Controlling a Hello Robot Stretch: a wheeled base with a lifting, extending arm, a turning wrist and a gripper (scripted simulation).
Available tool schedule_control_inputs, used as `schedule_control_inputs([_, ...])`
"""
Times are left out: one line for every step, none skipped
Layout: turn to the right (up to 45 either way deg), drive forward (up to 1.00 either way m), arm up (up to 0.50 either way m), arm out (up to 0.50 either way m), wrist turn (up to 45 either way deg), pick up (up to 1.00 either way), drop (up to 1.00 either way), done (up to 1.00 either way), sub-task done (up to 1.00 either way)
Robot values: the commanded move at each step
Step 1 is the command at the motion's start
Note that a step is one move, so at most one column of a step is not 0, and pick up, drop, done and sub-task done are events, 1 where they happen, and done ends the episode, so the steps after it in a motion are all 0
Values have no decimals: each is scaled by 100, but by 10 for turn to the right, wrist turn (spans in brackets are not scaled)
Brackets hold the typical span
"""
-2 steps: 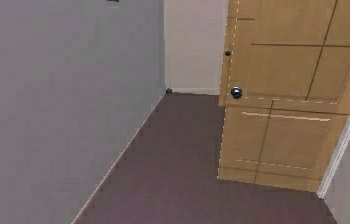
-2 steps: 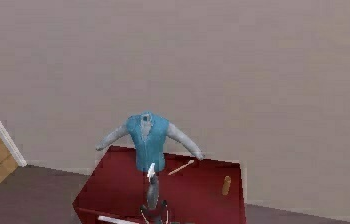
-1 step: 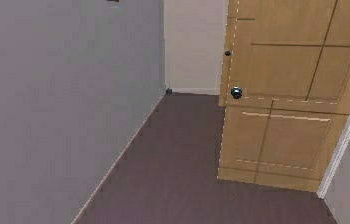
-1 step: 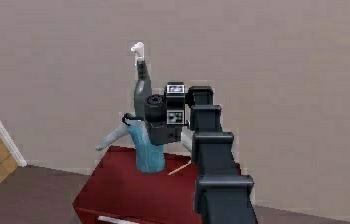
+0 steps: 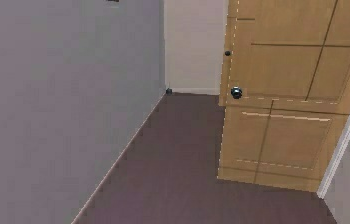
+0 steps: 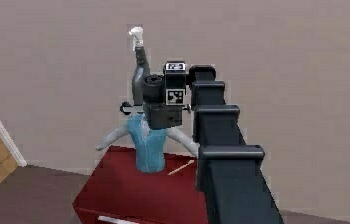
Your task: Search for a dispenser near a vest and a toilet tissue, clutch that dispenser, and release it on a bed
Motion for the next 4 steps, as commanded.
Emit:
schedule_control_inputs([0,0,0,0,-450,0,0,0,0])
schedule_control_inputs([0,0,0,0,-450,0,0,0,0])
schedule_control_inputs([0,0,0,0,-210,0,0,0,0])
schedule_control_inputs([0,0,0,-20,0,0,0,0,0])
